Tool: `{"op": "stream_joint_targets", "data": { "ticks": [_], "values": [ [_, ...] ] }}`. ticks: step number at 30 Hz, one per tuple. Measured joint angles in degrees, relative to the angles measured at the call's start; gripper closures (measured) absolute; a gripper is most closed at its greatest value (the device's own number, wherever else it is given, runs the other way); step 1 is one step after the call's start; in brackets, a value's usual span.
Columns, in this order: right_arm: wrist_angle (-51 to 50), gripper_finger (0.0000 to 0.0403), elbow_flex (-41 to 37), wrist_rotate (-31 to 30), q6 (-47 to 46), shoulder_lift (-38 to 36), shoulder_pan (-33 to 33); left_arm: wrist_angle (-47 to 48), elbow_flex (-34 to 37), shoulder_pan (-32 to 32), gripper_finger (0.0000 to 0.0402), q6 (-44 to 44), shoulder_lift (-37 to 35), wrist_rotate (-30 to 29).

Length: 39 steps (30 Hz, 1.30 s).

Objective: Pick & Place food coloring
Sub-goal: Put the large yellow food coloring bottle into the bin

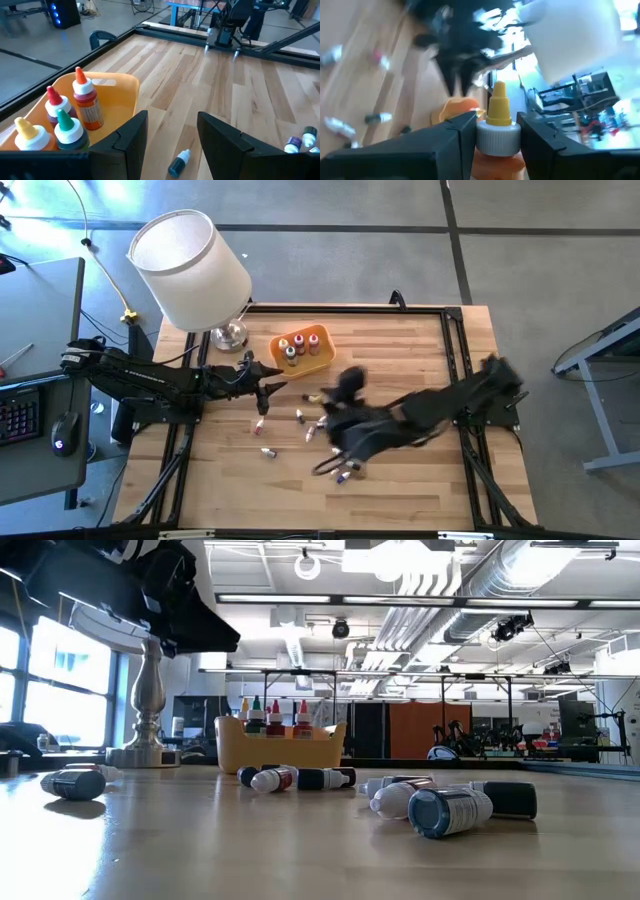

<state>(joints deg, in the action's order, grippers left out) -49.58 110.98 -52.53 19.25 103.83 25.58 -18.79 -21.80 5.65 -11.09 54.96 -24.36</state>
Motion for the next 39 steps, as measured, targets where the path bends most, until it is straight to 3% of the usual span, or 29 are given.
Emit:
{"op": "stream_joint_targets", "data": {
  "ticks": [5, 9, 12, 16, 20, 23, 28, 32, 39],
  "values": [
    [4.1, 0.0288, -10.7, 12.4, -6.7, -13.3, -0.4, -4.5, 0.0, 0.0, 0.0234, -0.1, 0.0, 0.9],
    [22.2, 0.0286, -29.8, 16.7, -5.6, -24.5, -2.7, -9.8, 0.0, 0.0, 0.0234, 0.0, 0.0, 3.4],
    [45.2, 0.0282, -46.4, 19.8, -1.8, -31.1, -4.9, -12.0, 0.0, 0.0, 0.0234, 0.2, 0.0, 6.2],
    [84.8, 0.0284, -66.7, 27.2, 1.7, -33.7, -9.1, -12.9, 0.0, 0.0, 0.0234, 0.5, 0.0, 8.7],
    [120.7, 0.0284, -80.3, 38.6, -5.8, -28.3, -14.6, -13.8, 0.0, 0.0, 0.0234, 2.3, 0.9, 8.8],
    [138.3, 0.0283, -84.4, 42.0, -12.0, -21.4, -17.7, -18.1, 0.0, 0.0, 0.0234, 4.4, 2.4, 9.0],
    [137.5, 0.0283, -79.7, 41.5, -16.3, -13.5, -21.0, -27.8, 0.0, 0.0, 0.0234, 8.3, 7.3, 11.3],
    [137.0, 0.0283, -72.9, 46.3, -15.4, -9.0, -21.9, -30.6, 0.0, 0.0, 0.0221, 9.8, 10.6, 12.7],
    [119.5, 0.0282, -64.8, 48.0, -15.3, -7.7, -22.3, -32.2, 0.0, 0.0, 0.0157, 9.8, 11.0, 12.0]
  ]
}}
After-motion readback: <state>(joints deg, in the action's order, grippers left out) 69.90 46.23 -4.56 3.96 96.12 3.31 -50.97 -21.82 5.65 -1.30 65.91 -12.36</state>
